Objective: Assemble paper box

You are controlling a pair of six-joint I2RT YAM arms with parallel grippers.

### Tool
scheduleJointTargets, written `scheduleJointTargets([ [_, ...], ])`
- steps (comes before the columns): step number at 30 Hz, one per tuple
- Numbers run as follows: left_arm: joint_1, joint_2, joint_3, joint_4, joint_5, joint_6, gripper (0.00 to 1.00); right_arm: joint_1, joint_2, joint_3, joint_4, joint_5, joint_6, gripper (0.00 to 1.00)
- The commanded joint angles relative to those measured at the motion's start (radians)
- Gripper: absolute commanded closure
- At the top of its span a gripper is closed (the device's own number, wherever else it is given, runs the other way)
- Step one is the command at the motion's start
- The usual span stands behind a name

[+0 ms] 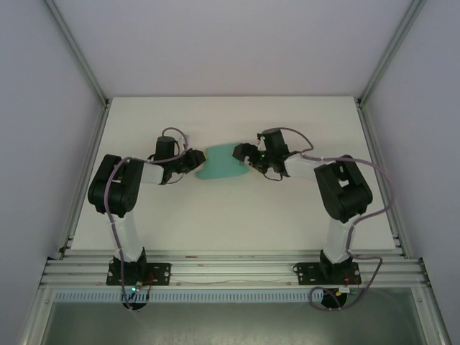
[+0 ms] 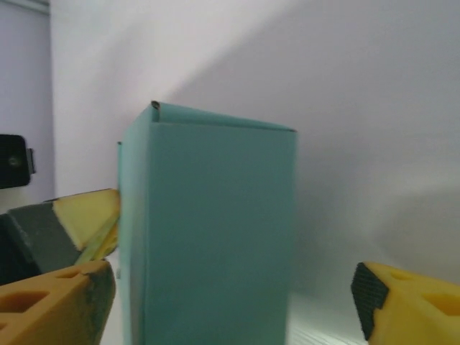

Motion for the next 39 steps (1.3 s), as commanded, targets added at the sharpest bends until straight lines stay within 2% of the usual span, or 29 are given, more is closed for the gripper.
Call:
scheduleJointTargets([
  [1,0.004,0.037,-0.014,-0.087,-0.022,0.036,0.81,-0.002,0.032,0.049,0.123,-0.145,0.108,0.21],
  [3,0.003,0.021,-0.008,-0.087,-0.015,0.05,0.81,-0.001,0.041,0.068,0.133,-0.164,0.136,0.37],
  [5,0.003,-0.002,-0.004,-0.075,-0.005,0.074,0.72,-0.002,0.032,0.074,0.122,-0.172,0.147,0.41],
  [7,0.002,-0.058,-0.001,-0.071,-0.003,0.12,0.5,-0.004,0.004,0.069,0.086,-0.163,0.156,0.44],
  [10,-0.004,-0.167,0.001,-0.087,-0.02,0.239,0.01,-0.008,-0.045,0.068,-0.025,-0.132,0.177,0.44],
  [15,-0.075,-0.37,0.013,-0.222,-0.095,0.579,0.0,-0.021,-0.145,0.052,-0.139,-0.153,0.303,0.58],
  [17,-0.135,-0.432,0.031,-0.327,-0.092,0.77,0.0,-0.035,-0.176,0.063,-0.205,-0.172,0.366,0.59],
  [19,-0.212,-0.489,0.061,-0.484,-0.142,0.996,0.0,-0.053,-0.192,0.1,-0.294,-0.241,0.402,0.59],
  [22,-0.295,-0.552,0.088,-0.685,-0.171,1.265,0.0,-0.075,-0.214,0.154,-0.468,-0.285,0.466,0.6],
  [24,-0.347,-0.6,0.069,-0.653,-0.332,1.299,0.0,-0.088,-0.215,0.2,-0.602,-0.318,0.472,0.6],
  [25,-0.359,-0.62,0.053,-0.621,-0.378,1.321,0.0,-0.092,-0.213,0.219,-0.654,-0.334,0.474,0.6],
  [27,-0.376,-0.651,0.025,-0.592,-0.403,1.393,0.0,-0.095,-0.212,0.234,-0.703,-0.366,0.503,0.6],
  [30,-0.406,-0.657,0.02,-0.588,-0.484,1.472,0.0,-0.096,-0.221,0.219,-0.67,-0.414,0.582,0.61],
  [35,-0.452,-0.577,0.055,-0.592,-0.65,1.567,0.0,-0.097,-0.24,0.214,-0.628,-0.435,0.663,0.62],
  [37,-0.461,-0.54,0.086,-0.645,-0.674,1.601,0.0,-0.096,-0.245,0.221,-0.621,-0.435,0.672,0.63],
  [39,-0.464,-0.522,0.095,-0.632,-0.697,1.599,0.0,-0.095,-0.244,0.23,-0.654,-0.437,0.66,0.63],
])
